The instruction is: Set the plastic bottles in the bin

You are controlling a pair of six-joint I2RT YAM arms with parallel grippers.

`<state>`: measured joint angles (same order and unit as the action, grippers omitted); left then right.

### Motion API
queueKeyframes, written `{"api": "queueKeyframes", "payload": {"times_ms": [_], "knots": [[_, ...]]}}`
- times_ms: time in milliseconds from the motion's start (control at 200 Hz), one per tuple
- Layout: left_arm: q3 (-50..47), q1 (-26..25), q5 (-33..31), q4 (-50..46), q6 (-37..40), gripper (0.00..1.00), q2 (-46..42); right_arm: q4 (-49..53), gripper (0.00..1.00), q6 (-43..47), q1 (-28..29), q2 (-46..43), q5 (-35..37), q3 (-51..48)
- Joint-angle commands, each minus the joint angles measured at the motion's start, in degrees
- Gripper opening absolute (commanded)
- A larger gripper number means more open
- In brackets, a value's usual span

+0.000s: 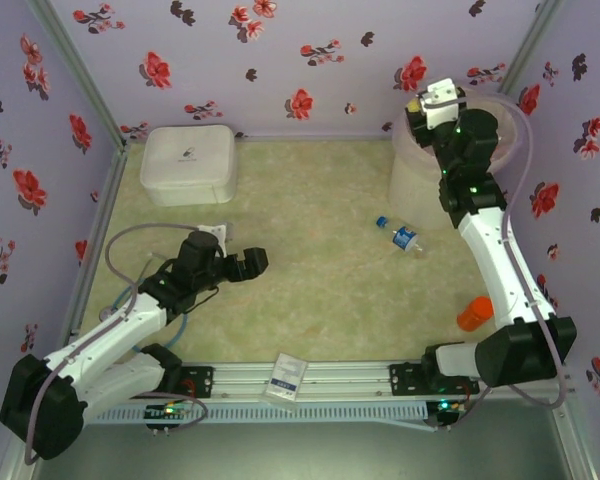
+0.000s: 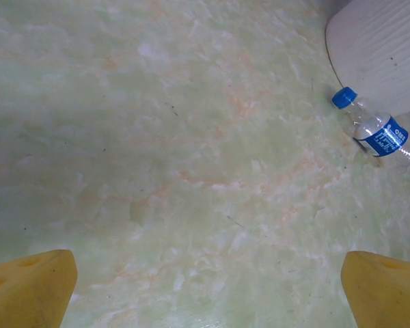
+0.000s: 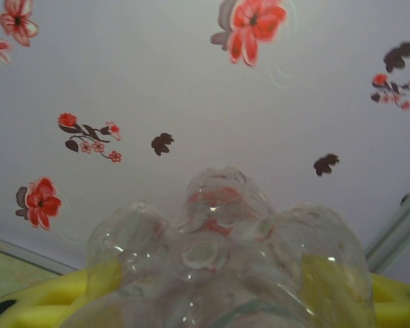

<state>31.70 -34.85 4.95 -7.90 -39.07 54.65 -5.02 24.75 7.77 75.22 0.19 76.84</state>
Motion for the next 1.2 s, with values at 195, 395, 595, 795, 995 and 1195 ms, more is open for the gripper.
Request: {"api": "queueKeyframes", "payload": {"times_ms": [195,395,595,795,995,1195], "knots": [[0.63,0.47,-1.13,-0.73,-0.6,1.0,0.36,5.59,0.42,-9.8,-2.37,-1.87,-9.79,-2.81],[0.5,0.49,-1.11,-1.03,-1.02,1.0,-0.04,8.54,0.43,-13.33,-2.41,0.53,-10.38,-4.66],[0.6,0.49,-1.09,-0.97,-1.29,1.0,0.13,11.34,0.45,-16.59,-2.42,5.8,-12.49,-3.19],[0.57,0.48,-1.13,-1.09,-1.28,1.0,0.1,12.81,0.48,-19.37,-2.41,12.2,-13.81,0.46],[0.84,0.49,-1.17,-1.23,-1.18,1.0,0.19,18.17,0.52,-20.53,-2.5,17.61,-6.4,4.03],[2.12,0.46,-1.17,-1.5,-0.7,1.0,1.37,19.54,0.66,-21.37,-2.81,18.79,-6.74,5.5]]}}
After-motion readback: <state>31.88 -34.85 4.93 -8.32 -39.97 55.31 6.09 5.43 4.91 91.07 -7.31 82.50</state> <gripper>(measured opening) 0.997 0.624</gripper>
